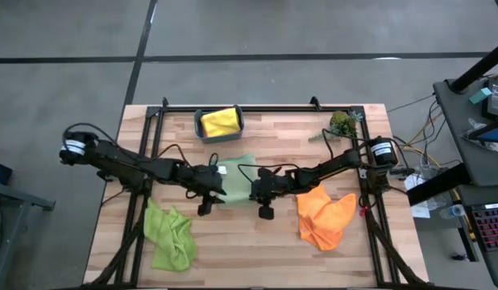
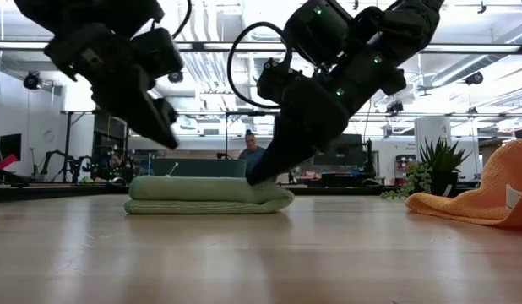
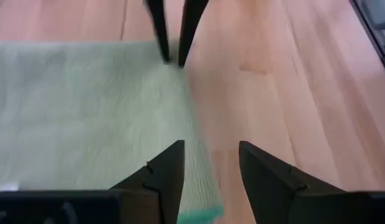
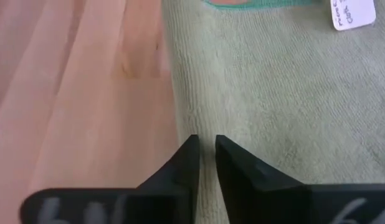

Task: Fold microfiber towels
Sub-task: Fold the green microfiber towel

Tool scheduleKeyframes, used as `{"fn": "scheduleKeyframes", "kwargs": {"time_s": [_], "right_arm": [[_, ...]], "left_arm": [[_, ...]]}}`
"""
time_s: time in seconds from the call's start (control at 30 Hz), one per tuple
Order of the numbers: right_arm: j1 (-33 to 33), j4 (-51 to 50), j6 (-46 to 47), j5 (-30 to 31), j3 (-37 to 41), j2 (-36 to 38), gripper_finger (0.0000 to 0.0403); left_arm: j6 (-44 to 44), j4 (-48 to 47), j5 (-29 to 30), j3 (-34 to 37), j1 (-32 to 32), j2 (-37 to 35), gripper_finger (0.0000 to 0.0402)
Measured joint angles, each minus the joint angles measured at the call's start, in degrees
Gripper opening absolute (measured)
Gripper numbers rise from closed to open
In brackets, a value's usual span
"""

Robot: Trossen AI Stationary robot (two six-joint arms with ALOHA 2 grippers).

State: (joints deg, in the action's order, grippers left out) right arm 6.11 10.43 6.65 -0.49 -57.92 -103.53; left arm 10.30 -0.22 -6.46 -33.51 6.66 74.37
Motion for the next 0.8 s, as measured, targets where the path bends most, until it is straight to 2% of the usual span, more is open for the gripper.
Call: {"fn": "scheduleKeyframes", "kwargs": {"time_s": [0.27, 0.5, 0.67, 0.8], "right_arm": [[0.00, -7.87, -0.63, 0.09, -3.40, 0.03, 0.0087], [-0.75, -8.09, -4.39, 0.49, -4.47, 0.04, 0.0092], [-2.08, -8.08, -6.74, 0.64, -6.24, 0.04, 0.0080], [-3.70, -7.90, -7.83, 0.63, -7.02, 0.09, 0.0065]], "left_arm": [[-0.15, 0.41, -0.01, 0.56, 0.00, 7.53, 0.0136], [1.19, 0.53, -2.46, 0.40, 0.00, 11.43, 0.0136], [1.34, 0.48, -3.48, 0.32, 0.00, 11.22, 0.0136], [0.68, -4.28, -3.56, -0.21, -0.06, 7.58, 0.0136]]}}
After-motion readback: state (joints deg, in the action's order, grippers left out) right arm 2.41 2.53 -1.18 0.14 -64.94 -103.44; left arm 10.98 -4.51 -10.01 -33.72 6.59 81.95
